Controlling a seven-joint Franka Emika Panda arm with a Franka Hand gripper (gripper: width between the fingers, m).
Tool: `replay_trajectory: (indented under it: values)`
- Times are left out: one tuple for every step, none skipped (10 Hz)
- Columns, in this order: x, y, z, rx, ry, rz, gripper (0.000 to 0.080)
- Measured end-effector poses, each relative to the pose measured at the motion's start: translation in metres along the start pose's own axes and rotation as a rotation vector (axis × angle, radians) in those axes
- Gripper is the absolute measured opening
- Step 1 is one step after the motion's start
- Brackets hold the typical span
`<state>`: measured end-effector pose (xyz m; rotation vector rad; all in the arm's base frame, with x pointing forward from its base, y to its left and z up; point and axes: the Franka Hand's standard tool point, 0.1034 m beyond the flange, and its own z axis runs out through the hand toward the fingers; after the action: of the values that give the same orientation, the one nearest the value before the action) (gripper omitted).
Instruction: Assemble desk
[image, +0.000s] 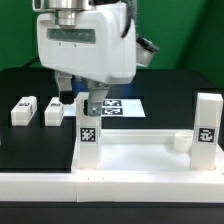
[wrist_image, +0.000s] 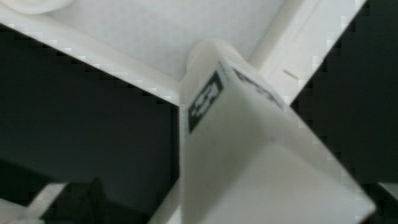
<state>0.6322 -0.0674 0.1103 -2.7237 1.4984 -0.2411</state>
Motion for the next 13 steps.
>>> replay_trajectory:
  values:
    - [0.0013,0.0007,0.0001,-0.001,0.002,-0.086,0.0649]
    - [0.0011,0.0007,0.0004,-0.002,0.002,-0.145,0.0649]
    - [0.0023,-0.0009,-0.0002,0.009,0.010,-0.221,0.0649]
    - [0.0027,-0.0036,-0.0010,0.039,0.020,-0.290,0.0649]
    - [0.0019,-0.0042,-0.0010,0.071,0.022,-0.325,0.0649]
    - [0.0030,-0.0014,-0.0033,0.107,0.018,-0.437,0.0649]
    - [0.0019,-0.0001,-0.0045,0.118,0.013,-0.505,0.0649]
    - [0.0029,0.0010,-0.0040,0.110,0.018,-0.577,0.0649]
    - [0.0040,0.0020,-0.0038,0.102,0.024,-0.652,0.0649]
    - [0.0041,0.0022,-0.0036,0.102,0.024,-0.653,0.0649]
    - [0.0041,0.0023,-0.0035,0.102,0.024,-0.651,0.0649]
    - [0.0040,0.0024,-0.0034,0.102,0.023,-0.649,0.0649]
    - [0.0027,0.0031,-0.0026,0.124,-0.007,-0.600,0.0649]
